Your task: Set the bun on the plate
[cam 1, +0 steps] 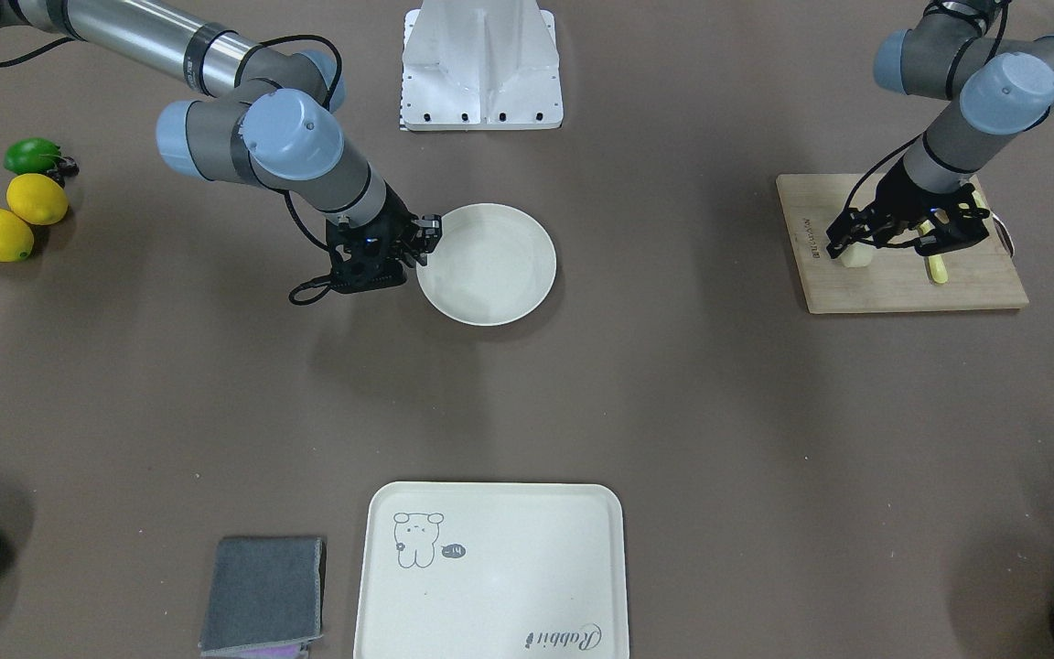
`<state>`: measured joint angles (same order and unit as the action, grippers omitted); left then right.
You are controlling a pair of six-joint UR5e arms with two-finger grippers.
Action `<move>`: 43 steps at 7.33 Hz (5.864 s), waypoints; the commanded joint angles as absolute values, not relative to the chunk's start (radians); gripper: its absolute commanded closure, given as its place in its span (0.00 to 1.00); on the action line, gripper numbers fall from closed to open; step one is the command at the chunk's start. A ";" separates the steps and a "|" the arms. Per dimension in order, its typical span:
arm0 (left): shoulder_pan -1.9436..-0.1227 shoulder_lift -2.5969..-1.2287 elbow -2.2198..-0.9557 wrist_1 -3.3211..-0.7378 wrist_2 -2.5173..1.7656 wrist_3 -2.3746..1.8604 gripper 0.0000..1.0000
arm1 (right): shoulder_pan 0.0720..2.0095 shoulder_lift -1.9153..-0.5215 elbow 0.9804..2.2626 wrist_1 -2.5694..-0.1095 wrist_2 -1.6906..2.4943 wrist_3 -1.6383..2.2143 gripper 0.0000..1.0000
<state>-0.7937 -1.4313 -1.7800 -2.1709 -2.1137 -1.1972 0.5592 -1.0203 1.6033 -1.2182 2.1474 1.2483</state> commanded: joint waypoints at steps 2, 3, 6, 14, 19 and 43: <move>-0.792 -1.430 -1.779 -2.172 -2.114 -1.198 0.58 | 0.577 -1.003 1.609 -1.186 2.126 1.319 0.00; -0.792 -1.431 -1.787 -2.171 -2.115 -1.198 0.62 | 0.595 -1.002 1.612 -1.186 2.135 1.319 0.00; -0.795 -1.448 -1.834 -2.168 -2.126 -1.201 0.64 | 0.662 -1.006 1.628 -1.203 2.192 1.318 0.00; -0.447 -2.266 -1.630 -1.746 -1.788 -1.534 0.62 | 1.014 -1.270 1.658 -1.200 2.427 0.933 0.00; -0.374 -2.391 -1.463 -1.746 -1.741 -1.571 0.43 | 1.014 -1.308 1.674 -1.197 2.416 0.916 0.00; -1.562 -1.563 -1.643 -1.526 -2.415 0.129 0.02 | 1.551 -1.505 1.640 -1.621 2.350 -0.173 0.00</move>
<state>-1.5615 -1.5634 -1.6456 -1.5256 -2.4182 0.1289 1.5514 -1.5043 1.6392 -1.6214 2.3499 -0.1732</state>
